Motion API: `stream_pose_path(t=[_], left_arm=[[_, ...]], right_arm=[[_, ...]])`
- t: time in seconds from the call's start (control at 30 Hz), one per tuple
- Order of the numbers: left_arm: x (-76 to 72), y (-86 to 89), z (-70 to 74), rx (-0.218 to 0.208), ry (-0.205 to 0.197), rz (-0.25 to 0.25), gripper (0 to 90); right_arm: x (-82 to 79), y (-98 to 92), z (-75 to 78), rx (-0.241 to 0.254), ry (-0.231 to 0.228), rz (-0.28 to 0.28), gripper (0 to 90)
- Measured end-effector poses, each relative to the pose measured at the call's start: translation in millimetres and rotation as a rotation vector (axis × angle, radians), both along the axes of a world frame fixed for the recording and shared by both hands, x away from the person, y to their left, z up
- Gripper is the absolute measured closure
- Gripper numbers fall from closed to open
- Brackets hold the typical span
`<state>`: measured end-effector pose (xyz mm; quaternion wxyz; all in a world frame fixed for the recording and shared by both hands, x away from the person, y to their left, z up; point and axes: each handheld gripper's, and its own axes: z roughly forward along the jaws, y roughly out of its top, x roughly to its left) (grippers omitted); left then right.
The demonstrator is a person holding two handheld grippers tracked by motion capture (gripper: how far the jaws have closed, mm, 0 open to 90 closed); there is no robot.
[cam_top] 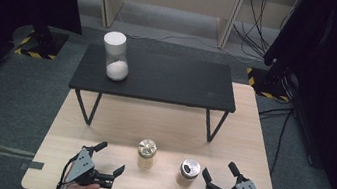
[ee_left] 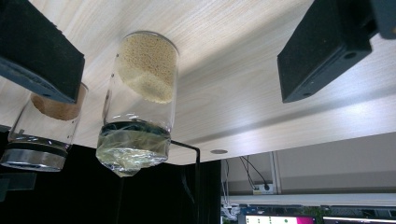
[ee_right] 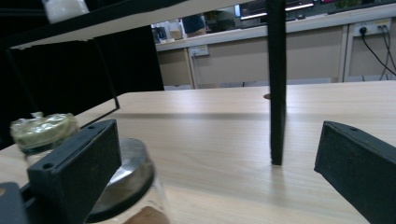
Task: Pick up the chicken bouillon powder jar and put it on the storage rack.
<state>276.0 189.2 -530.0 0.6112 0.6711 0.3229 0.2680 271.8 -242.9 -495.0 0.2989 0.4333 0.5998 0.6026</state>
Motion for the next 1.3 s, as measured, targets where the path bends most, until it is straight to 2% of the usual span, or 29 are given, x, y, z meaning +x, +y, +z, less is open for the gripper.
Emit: stream_pose_path(t=[0.17, 1.3], left_arm=[[0.0, 0.4, 0.0, -0.001, 0.000, 0.001, 0.0], [0.1, -0.1, -0.6, -0.002, -0.002, -0.003, 0.0]], right_arm=[[-6.3, 11.1, 3.1, -0.024, -0.021, 0.023, 0.6], [-27.1, 53.8, 11.2, -0.024, -0.060, 0.156, 0.7]])
